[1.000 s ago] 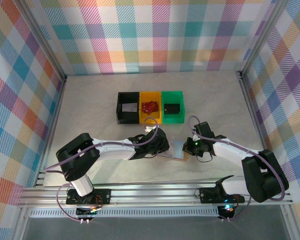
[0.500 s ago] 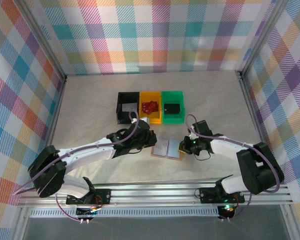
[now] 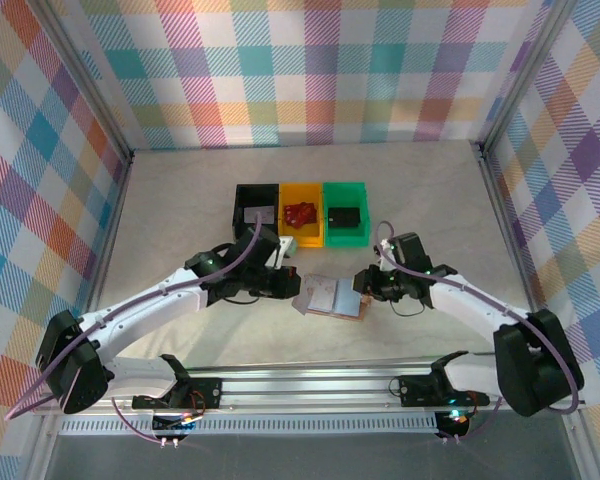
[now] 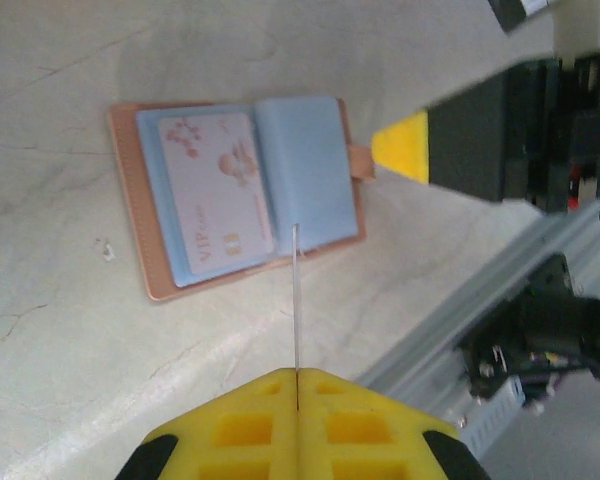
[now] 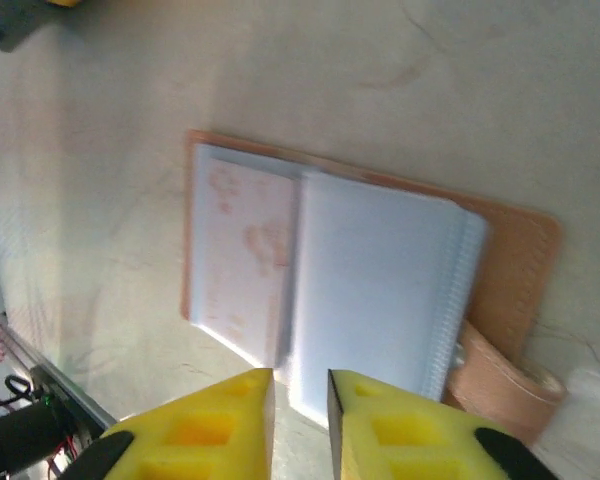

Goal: Take the credit cards out of the card holder

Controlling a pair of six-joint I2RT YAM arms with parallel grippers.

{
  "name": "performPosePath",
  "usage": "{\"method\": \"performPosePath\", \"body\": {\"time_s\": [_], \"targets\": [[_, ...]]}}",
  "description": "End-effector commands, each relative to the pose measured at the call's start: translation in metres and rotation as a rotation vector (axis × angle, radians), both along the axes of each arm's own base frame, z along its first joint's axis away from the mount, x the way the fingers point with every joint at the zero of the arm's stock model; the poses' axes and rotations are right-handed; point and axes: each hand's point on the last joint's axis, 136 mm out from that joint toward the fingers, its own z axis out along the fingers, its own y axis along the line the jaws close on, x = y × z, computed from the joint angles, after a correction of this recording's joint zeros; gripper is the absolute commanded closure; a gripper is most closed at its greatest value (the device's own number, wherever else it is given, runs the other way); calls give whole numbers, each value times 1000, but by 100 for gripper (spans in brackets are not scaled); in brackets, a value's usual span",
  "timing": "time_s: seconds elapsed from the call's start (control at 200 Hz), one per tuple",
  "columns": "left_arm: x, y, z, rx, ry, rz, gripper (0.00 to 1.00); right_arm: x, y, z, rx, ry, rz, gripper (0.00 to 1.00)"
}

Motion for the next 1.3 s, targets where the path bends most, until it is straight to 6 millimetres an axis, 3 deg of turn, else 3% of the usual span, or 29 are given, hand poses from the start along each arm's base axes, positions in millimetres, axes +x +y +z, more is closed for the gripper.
{"method": "performPosePath", "body": {"time_s": [0.0, 0.23, 0.455, 0.87, 1.295], "targets": [[-18, 0, 9, 16, 44, -152, 100, -1, 12, 35, 72, -88, 77, 71], [-27, -2, 15, 24, 81, -267, 100, -26, 36, 79, 242, -251, 224, 52], [-33, -1, 23, 3, 92, -350, 100, -57, 58, 98, 336, -338, 379, 45], [-48, -4, 30, -83, 137, -437, 100, -88, 82, 107, 414, -398, 547, 46], [-59, -9, 37, -141, 165, -490, 100, -102, 89, 109, 448, -405, 621, 61]]}}
